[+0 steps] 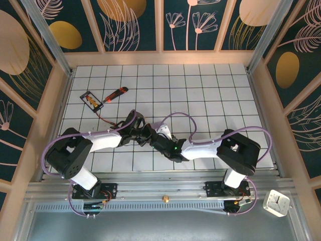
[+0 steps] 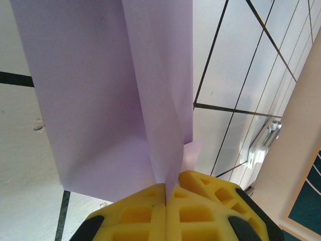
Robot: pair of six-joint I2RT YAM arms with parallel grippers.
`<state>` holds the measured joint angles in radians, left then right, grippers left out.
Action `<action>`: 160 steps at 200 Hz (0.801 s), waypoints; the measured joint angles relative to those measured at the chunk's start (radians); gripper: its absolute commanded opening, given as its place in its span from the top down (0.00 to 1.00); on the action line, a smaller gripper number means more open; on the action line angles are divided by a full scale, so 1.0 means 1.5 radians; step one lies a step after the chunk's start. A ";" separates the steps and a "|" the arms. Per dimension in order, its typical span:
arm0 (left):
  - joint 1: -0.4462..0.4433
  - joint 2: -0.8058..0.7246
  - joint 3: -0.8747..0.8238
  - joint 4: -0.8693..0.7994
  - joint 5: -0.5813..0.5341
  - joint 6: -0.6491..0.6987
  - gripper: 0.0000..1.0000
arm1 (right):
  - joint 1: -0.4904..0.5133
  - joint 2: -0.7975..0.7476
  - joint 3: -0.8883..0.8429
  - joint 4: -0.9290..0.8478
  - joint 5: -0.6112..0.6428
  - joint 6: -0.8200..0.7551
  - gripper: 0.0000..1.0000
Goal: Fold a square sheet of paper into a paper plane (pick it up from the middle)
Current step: Fourth fold the wing at the center of the table.
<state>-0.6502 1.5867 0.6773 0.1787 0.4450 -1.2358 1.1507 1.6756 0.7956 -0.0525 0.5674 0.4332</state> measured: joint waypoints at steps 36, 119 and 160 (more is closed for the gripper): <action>0.000 0.000 0.000 0.000 0.002 0.000 1.00 | 0.000 0.000 0.000 0.001 0.000 -0.006 0.89; -0.003 0.000 0.007 -0.008 0.002 0.007 0.89 | -0.020 -0.028 -0.031 0.038 -0.044 -0.006 1.00; 0.003 -0.018 0.022 -0.035 -0.014 0.026 0.68 | -0.073 -0.099 -0.111 0.091 -0.136 -0.004 1.00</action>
<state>-0.6464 1.5600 0.7101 0.1261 0.4240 -1.1965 1.0405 1.5269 0.6296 0.0834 0.3637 0.4278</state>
